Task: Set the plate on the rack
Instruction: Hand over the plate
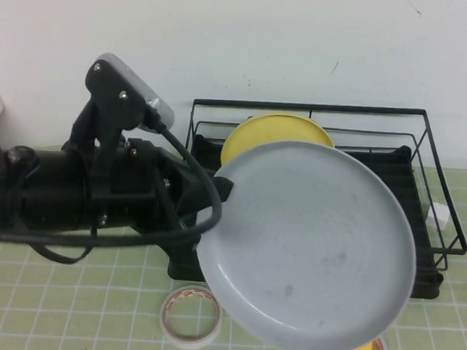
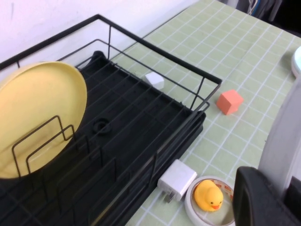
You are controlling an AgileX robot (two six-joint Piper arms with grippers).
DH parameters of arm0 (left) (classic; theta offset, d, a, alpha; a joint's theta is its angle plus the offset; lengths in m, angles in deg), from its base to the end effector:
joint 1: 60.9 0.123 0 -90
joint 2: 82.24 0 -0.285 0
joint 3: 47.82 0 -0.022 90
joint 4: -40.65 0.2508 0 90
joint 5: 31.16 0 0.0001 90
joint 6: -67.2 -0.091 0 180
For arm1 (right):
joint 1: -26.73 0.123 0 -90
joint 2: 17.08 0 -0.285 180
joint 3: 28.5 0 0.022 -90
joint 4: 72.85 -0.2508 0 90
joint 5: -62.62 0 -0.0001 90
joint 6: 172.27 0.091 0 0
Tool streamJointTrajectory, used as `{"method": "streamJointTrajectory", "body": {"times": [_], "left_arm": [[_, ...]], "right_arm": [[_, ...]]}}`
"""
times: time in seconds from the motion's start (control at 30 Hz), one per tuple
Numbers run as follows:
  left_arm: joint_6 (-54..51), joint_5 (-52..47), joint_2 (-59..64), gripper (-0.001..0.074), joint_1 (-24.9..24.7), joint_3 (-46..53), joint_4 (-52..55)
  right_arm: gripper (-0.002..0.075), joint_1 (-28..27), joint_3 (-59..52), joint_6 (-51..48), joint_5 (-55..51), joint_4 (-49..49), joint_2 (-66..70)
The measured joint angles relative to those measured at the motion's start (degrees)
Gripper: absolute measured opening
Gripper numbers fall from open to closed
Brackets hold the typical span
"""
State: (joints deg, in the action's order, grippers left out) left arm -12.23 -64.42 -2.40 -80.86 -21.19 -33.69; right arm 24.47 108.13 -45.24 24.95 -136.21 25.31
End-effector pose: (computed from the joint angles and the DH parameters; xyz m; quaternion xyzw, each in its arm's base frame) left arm 0.2332 -0.1359 0.3190 0.3375 0.7587 -0.2851 0.4787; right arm 0.1135 0.0453 0.3360 -0.1275 0.7688 0.2380 0.5796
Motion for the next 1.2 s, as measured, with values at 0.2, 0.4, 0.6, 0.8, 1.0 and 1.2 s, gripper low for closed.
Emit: {"method": "streamJointTrajectory", "body": {"times": [0.2,0.4,0.6,0.8,1.0,1.2], "left_arm": [[0.0,0.61,-1.01,0.0006,-1.74,0.24,0.1],[0.0,0.8,-0.98,0.0005,-1.74,0.24,0.1],[0.0,0.8,-0.98,0.0005,-1.74,0.24,0.1],[0.0,0.89,-0.98,0.0005,-1.74,0.24,-0.1],[-0.1,0.89,-0.98,0.0005,-1.74,0.24,-0.1],[0.48,1.02,-0.98,0.0006,-1.74,0.24,-0.1]], "right_arm": [[0.0407,0.0,11.61,-6.45,-10.23,-1.42,13.03],[0.0473,0.0,14.12,-16.6,-22.63,-8.92,22.95],[0.0476,0.13,14.26,-19.71,-29.37,-10.39,29.62],[0.0477,4.85,14.3,-20.21,-26.79,-9.83,32.91],[0.0462,11.26,14.3,-20.32,-22.58,-9.83,37.06],[0.0181,12.7,14.3,-20.44,-20.96,-9.83,40.0]]}}
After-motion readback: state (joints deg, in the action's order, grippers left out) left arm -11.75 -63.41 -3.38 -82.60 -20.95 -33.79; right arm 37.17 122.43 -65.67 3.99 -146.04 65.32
